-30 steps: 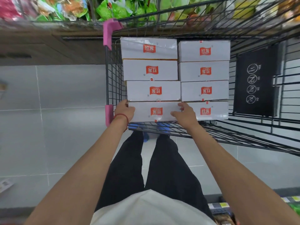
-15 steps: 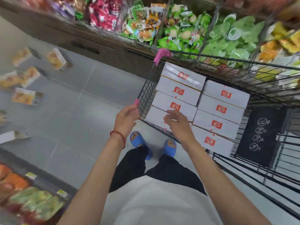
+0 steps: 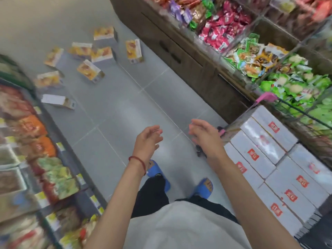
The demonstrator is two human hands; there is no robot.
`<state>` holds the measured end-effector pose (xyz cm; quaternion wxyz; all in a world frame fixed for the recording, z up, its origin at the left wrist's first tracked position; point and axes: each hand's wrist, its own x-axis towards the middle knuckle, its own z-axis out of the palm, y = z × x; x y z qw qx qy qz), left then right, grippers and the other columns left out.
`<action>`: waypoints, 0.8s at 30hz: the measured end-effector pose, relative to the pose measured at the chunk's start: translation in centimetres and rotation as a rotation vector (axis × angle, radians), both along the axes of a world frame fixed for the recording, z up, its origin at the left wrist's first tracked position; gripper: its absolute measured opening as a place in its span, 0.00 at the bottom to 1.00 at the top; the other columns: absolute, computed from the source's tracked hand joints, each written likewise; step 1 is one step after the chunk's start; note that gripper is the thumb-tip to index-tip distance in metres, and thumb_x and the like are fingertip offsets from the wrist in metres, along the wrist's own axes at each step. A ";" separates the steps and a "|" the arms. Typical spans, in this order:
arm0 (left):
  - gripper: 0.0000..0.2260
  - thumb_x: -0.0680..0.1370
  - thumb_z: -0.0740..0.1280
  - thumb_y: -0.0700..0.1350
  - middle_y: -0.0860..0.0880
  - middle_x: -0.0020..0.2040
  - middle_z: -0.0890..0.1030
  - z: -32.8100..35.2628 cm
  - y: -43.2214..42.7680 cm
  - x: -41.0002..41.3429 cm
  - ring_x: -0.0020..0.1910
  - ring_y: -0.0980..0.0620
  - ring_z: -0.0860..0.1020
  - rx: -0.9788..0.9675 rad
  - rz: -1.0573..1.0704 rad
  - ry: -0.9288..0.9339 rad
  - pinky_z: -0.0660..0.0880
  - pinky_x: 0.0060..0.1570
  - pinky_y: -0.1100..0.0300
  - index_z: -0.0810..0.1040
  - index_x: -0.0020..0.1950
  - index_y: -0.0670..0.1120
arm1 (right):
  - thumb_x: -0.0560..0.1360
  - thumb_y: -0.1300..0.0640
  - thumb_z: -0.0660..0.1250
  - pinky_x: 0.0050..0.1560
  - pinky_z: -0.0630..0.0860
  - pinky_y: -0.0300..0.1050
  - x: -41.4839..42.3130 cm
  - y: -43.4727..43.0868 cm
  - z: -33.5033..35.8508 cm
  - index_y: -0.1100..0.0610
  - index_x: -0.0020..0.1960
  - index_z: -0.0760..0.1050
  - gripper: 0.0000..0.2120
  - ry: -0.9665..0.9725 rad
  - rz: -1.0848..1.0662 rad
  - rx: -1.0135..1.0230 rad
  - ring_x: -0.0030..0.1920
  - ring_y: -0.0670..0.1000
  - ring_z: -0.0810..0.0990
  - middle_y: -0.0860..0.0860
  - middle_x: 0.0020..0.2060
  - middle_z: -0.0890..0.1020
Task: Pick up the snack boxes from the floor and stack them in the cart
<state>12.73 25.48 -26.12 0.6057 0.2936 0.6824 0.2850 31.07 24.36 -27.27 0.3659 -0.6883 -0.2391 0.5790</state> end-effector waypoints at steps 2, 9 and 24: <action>0.08 0.83 0.63 0.40 0.48 0.57 0.82 -0.2 1.5 -4.0 0.54 0.49 0.80 -0.014 0.025 0.002 0.75 0.56 0.55 0.77 0.60 0.48 | 0.81 0.59 0.68 0.56 0.77 0.45 -4.2 2.3 0.7 0.51 0.63 0.79 0.12 0.040 0.044 -0.003 0.49 0.44 0.81 0.49 0.54 0.84; 0.08 0.82 0.63 0.41 0.51 0.56 0.83 0.2 7.8 -16.7 0.52 0.52 0.82 -0.003 0.137 0.011 0.75 0.48 0.60 0.78 0.54 0.54 | 0.81 0.57 0.68 0.62 0.79 0.47 -17.5 10.2 2.1 0.48 0.61 0.80 0.10 0.099 0.166 -0.019 0.56 0.48 0.83 0.50 0.58 0.84; 0.09 0.83 0.62 0.42 0.49 0.59 0.82 0.4 28.3 -32.4 0.54 0.50 0.81 -0.025 0.365 0.024 0.75 0.58 0.55 0.79 0.58 0.51 | 0.81 0.59 0.68 0.67 0.78 0.53 -31.8 35.2 0.9 0.54 0.65 0.79 0.13 0.100 0.346 -0.065 0.54 0.49 0.82 0.53 0.56 0.84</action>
